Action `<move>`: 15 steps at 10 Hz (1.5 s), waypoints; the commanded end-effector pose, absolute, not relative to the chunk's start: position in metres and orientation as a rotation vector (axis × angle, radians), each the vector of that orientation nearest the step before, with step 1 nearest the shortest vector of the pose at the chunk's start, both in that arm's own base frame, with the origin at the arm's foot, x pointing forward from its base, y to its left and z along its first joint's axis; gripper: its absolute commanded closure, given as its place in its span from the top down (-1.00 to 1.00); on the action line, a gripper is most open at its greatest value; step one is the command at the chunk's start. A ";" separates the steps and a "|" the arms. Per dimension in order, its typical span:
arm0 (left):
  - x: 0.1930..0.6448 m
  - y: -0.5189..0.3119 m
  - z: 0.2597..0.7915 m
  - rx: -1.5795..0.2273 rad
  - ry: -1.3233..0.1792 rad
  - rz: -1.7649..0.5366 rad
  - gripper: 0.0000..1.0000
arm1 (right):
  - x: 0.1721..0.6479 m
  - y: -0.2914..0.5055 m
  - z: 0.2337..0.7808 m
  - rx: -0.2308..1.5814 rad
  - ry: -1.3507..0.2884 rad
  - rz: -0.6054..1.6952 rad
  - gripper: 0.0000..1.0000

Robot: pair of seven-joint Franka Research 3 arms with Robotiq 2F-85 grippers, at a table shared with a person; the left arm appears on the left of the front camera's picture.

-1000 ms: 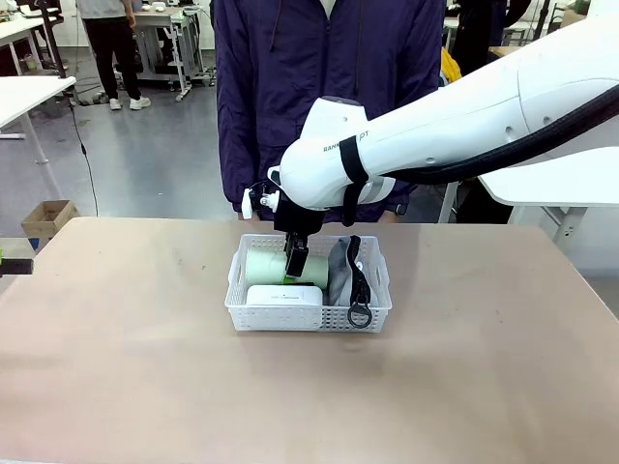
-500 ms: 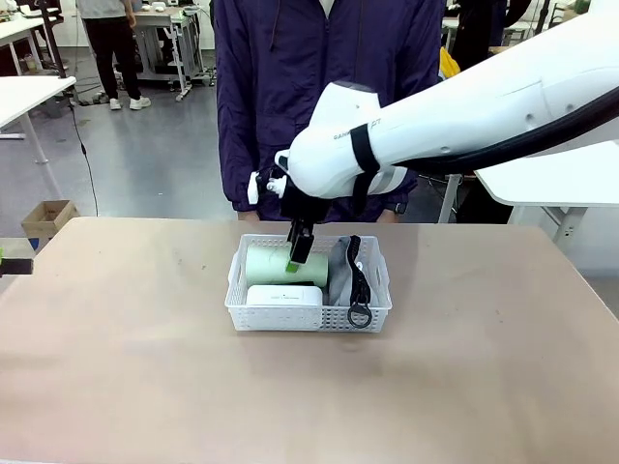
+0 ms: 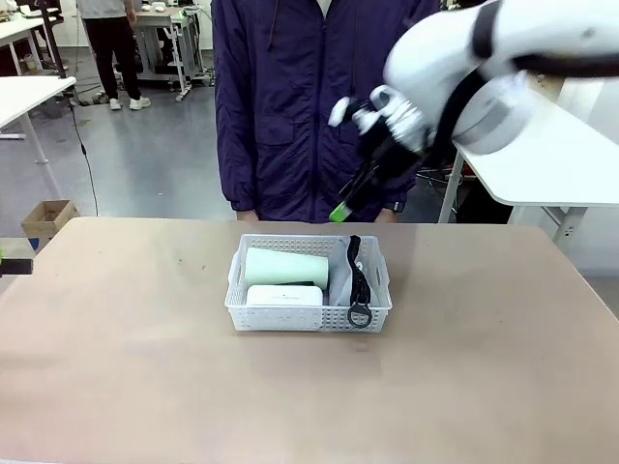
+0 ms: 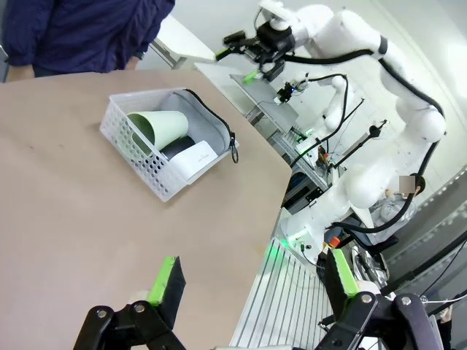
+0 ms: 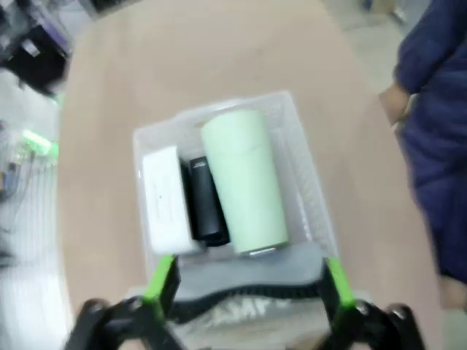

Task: Efficiently arrange items inside the basket to fit them all.
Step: Pick up the Reusable plastic cup and place it inside the Organizing basket.

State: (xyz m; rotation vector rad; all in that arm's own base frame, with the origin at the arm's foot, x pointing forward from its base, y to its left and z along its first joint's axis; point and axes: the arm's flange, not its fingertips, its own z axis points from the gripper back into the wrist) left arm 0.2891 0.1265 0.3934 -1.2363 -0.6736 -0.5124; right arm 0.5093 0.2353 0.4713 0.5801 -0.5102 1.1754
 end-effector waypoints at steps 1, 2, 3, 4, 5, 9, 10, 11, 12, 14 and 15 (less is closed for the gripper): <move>0.287 0.125 0.396 -1.240 -0.674 -0.512 1.00 | 0.456 0.114 0.462 0.818 -0.609 0.989 1.00; 0.287 0.125 0.396 -1.240 -0.674 -0.512 1.00 | 0.443 0.072 0.457 0.884 -0.625 0.881 1.00; 0.287 0.125 0.396 -1.240 -0.674 -0.512 1.00 | 0.429 0.030 0.447 0.930 -0.624 0.745 1.00; 0.287 0.125 0.396 -1.240 -0.674 -0.512 1.00 | 0.416 -0.004 0.430 1.022 -0.633 0.657 1.00; 0.287 0.125 0.396 -1.240 -0.674 -0.512 1.00 | 0.405 -0.036 0.407 1.092 -0.619 0.540 1.00; 0.287 0.125 0.396 -1.240 -0.674 -0.512 1.00 | 0.365 -0.083 0.329 1.365 -0.608 0.412 1.00; 0.287 0.125 0.396 -1.240 -0.674 -0.512 1.00 | 0.358 -0.085 0.344 1.294 -0.601 0.423 1.00; 0.287 0.125 0.396 -1.240 -0.674 -0.512 1.00 | 0.358 -0.085 0.344 1.294 -0.601 0.423 1.00; 0.287 0.125 0.396 -1.240 -0.674 -0.512 1.00 | 0.358 -0.085 0.344 1.294 -0.601 0.423 1.00; 0.287 0.125 0.396 -1.240 -0.674 -0.512 1.00 | 0.358 -0.085 0.344 1.294 -0.601 0.423 1.00; 0.287 0.125 0.396 -1.240 -0.674 -0.512 1.00 | 0.358 -0.085 0.344 1.294 -0.601 0.423 1.00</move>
